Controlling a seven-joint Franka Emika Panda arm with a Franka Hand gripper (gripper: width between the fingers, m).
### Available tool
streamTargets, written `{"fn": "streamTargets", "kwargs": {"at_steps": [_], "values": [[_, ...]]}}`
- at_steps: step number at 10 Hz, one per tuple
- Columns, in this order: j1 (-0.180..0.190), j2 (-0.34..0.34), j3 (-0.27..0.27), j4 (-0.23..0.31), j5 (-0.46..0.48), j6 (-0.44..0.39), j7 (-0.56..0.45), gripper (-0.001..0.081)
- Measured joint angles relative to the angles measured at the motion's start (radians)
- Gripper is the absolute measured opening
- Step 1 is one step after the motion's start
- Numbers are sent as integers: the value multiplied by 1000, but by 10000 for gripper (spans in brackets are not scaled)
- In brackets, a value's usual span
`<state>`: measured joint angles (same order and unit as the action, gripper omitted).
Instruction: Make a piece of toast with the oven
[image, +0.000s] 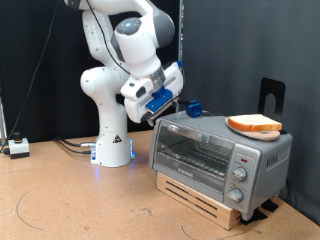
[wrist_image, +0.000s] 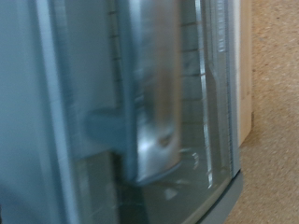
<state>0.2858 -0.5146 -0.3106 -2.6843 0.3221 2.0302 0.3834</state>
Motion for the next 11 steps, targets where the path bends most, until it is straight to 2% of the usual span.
{"fn": "streamTargets", "kwargs": {"at_steps": [3, 7, 11], "values": [[2, 66, 35, -64, -3, 149, 0, 809], [6, 79, 36, -63, 4, 170, -3, 809], [-26, 111, 11, -43, -23, 213, -4, 809]]}}
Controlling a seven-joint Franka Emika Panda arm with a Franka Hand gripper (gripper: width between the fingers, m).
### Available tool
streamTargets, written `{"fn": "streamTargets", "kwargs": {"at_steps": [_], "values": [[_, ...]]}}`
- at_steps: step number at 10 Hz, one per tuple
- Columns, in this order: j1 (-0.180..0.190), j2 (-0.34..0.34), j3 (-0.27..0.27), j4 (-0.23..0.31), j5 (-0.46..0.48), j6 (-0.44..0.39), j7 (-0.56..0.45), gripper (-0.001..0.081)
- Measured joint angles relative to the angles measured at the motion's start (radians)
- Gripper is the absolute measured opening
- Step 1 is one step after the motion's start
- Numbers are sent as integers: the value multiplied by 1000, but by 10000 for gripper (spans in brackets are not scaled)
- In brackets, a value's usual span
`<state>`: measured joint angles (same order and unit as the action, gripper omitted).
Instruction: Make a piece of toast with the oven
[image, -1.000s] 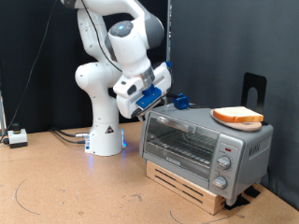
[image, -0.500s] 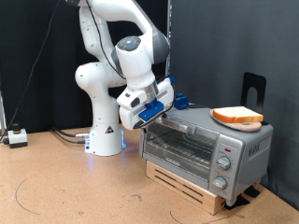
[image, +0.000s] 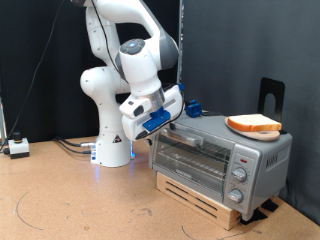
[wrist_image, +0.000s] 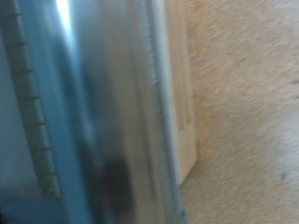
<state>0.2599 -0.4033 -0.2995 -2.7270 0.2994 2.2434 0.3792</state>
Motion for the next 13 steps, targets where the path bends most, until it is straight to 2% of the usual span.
{"fn": "streamTargets", "kwargs": {"at_steps": [3, 7, 13], "values": [[-25, 78, -27, 41, -27, 49, -17, 809], [-30, 188, -60, 88, -24, 81, -81, 809], [-32, 243, -86, 131, -4, 83, -132, 809]]}}
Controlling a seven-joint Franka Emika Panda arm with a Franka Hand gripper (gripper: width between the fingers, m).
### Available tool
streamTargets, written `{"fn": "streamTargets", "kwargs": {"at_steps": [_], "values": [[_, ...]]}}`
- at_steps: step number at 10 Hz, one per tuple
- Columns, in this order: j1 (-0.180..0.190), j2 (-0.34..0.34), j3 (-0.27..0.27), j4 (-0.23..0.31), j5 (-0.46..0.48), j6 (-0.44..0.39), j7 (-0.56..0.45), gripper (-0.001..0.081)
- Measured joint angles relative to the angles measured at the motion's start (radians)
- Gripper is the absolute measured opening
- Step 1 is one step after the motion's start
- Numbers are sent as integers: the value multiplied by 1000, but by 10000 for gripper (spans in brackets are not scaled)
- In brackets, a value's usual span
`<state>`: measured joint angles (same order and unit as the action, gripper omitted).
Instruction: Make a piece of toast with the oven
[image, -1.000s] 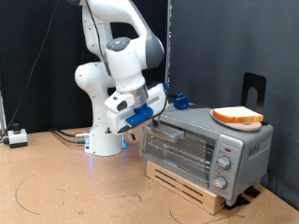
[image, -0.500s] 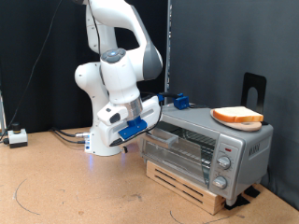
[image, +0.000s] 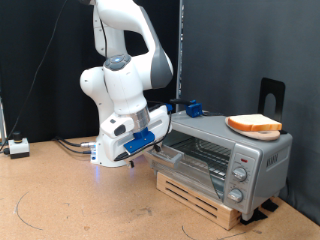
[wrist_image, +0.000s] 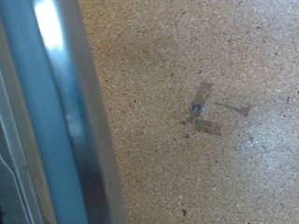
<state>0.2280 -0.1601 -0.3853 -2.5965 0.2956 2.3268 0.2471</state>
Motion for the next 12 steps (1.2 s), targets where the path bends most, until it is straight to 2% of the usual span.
{"fn": "streamTargets", "kwargs": {"at_steps": [4, 7, 10, 12], "values": [[-19, 51, -2, 11, -11, 100, 0, 809], [-29, 158, -3, 50, 5, 187, 18, 809], [-29, 281, 7, 98, 111, 248, -23, 809], [-32, 350, 10, 133, 150, 263, -48, 809]]}}
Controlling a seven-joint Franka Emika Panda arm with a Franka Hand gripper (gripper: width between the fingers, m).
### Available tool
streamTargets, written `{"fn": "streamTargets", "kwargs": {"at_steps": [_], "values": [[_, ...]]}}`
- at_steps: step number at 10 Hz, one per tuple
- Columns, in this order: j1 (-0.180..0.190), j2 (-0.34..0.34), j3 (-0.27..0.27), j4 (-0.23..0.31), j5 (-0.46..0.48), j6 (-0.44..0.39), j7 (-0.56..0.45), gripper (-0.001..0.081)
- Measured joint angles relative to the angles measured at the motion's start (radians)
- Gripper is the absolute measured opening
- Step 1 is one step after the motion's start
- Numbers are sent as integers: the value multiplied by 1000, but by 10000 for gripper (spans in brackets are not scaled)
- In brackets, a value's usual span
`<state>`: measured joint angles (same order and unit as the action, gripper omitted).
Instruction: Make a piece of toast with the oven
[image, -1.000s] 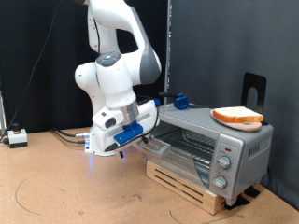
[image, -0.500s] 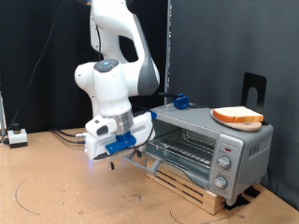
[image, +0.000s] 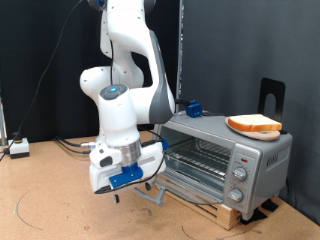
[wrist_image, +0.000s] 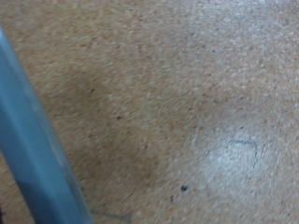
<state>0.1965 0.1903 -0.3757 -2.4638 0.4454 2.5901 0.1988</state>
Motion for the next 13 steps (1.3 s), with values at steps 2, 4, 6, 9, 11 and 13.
{"fn": "streamTargets", "kwargs": {"at_steps": [2, 4, 6, 9, 11, 13], "values": [[-2, 64, 4, 30, 18, 14, -12, 809], [-6, 119, 10, 54, 29, 22, -21, 809], [-6, 166, 14, 63, 30, 45, -27, 809], [-19, 201, 6, 56, 27, 108, -67, 809], [-52, 195, -14, 52, 26, 128, -128, 809], [-93, 164, -29, 56, 27, 87, -184, 809]]}}
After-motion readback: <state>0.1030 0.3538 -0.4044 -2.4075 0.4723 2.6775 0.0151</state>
